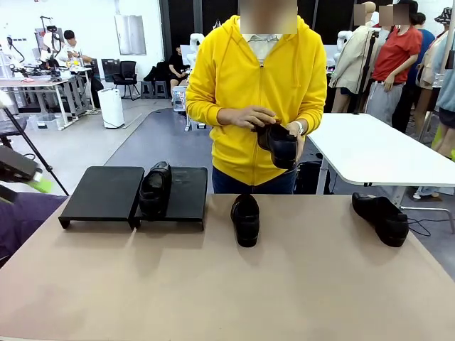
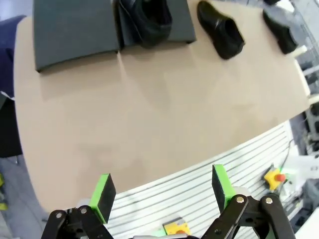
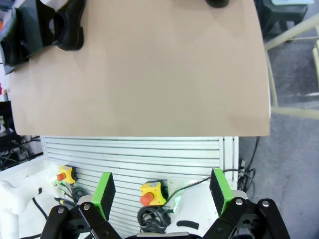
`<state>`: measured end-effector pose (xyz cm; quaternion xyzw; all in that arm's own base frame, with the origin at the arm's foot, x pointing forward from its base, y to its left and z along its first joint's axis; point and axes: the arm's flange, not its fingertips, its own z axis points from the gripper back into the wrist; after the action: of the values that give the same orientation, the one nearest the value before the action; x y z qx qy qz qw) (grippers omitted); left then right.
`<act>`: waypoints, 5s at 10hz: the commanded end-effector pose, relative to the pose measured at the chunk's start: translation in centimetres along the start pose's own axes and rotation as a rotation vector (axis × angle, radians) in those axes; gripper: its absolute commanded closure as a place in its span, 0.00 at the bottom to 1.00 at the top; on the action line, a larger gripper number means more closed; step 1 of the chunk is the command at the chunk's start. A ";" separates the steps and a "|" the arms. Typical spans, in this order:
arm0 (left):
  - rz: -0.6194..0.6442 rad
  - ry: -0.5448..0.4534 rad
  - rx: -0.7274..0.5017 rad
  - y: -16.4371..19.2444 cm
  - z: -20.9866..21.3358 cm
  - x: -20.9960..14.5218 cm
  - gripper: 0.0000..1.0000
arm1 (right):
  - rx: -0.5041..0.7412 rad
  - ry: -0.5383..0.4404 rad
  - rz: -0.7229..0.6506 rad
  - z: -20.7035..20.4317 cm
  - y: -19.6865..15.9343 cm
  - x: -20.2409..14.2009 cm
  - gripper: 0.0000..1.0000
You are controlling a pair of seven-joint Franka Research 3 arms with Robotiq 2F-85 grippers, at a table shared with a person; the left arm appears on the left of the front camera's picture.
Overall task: Organize the shoes by placing them on the stand.
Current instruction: Place the Shoe from the middle of the table onto the Shoes Stand, then pick up one Shoe and place it in the middle of the table.
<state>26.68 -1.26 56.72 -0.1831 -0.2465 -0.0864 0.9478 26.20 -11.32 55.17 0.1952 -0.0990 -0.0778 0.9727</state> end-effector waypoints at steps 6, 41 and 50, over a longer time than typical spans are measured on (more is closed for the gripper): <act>-0.020 0.035 0.018 -1.3 -1.3 0.4 0.00 | 0.015 0.000 -0.001 0.1 0.0 0.0 0.00; -0.020 0.035 0.018 -1.3 -1.3 0.4 0.00 | -0.197 -0.025 0.390 -27.2 -2.2 29.6 1.00; -0.020 0.035 0.018 -1.3 -1.3 0.4 0.00 | -0.224 -0.120 0.266 -17.9 -1.0 26.1 1.00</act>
<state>27.31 -3.23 56.16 -0.1616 -0.2319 -0.0967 0.9543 58.72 -11.02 38.58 0.0695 -0.1579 0.0556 0.9834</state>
